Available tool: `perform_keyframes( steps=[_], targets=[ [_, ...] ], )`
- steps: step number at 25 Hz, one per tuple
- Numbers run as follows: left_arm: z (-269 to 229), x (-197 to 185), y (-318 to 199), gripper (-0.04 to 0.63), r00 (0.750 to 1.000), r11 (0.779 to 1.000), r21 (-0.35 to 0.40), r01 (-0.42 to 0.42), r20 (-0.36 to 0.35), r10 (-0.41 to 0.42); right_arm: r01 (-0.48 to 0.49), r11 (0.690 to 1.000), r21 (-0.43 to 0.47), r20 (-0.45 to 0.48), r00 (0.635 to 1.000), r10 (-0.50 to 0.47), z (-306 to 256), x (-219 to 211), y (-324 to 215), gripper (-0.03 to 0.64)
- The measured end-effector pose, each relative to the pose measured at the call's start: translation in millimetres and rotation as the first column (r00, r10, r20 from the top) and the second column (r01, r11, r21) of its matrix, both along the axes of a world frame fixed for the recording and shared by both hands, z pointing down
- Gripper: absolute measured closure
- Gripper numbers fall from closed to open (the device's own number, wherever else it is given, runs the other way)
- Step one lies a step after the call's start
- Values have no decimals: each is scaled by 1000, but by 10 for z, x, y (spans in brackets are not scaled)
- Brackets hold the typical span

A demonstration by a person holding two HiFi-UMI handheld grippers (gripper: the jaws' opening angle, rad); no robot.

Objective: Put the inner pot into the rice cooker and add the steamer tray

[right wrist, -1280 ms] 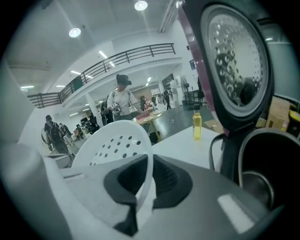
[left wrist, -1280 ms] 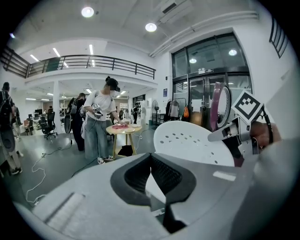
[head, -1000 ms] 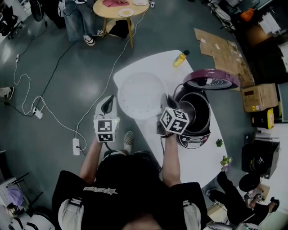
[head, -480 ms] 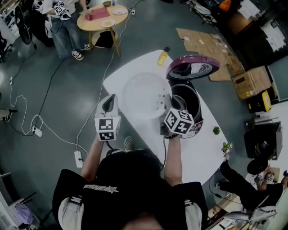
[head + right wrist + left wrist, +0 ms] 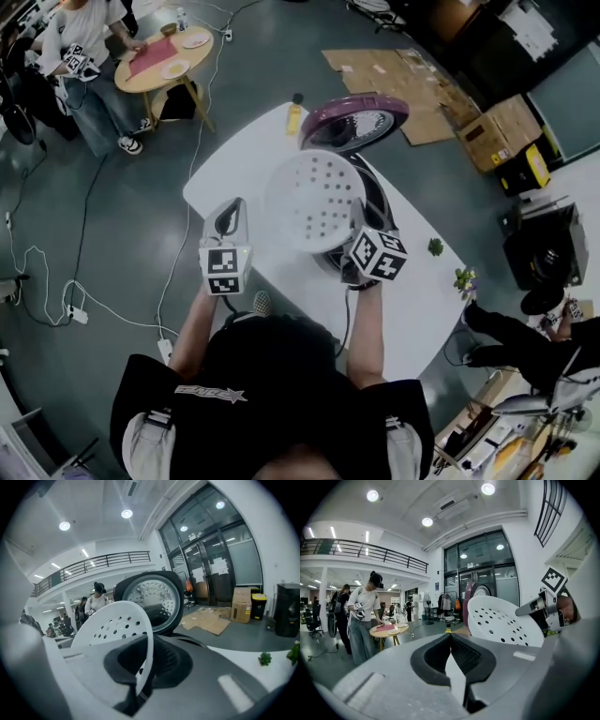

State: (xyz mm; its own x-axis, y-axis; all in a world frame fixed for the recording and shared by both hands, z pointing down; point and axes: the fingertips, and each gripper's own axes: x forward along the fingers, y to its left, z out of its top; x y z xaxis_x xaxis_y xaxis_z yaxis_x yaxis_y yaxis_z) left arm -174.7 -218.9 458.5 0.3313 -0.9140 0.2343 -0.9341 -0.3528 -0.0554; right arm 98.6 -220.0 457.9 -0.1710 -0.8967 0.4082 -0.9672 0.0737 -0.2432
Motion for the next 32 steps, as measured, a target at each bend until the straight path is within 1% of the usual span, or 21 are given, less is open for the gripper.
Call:
perform_keyframes(
  steps=[5, 8, 13, 18, 22, 26, 32],
  targets=[
    [30, 400, -63, 584, 999, 999, -14, -53, 1, 53, -46, 999, -16, -21, 999, 46, 5, 449, 48, 592],
    [72, 579, -102, 584, 997, 997, -29, -78, 2, 78, -75, 997, -31, -32, 997, 74, 38, 682, 58, 592],
    [199, 731, -177, 584, 995, 994, -61, -96, 6, 97, -113, 991, -67, -56, 992, 109, 153, 981, 17, 592],
    [339, 811, -258, 584, 995, 990, -98, -97, 11, 99, -132, 984, -118, -80, 989, 123, 324, 1190, -87, 592],
    [467, 806, -303, 584, 996, 988, -129, -84, 12, 86, -129, 979, -160, -100, 988, 113, 467, 1274, -197, 592],
    [580, 818, -310, 584, 997, 986, -155, -69, 14, 72, -97, 972, -213, -124, 990, 71, 641, 1299, -300, 592],
    [722, 781, -276, 584, 999, 981, -188, -46, 18, 50, -65, 952, -298, -160, 987, 17, 893, 1280, -385, 592]
  ],
)
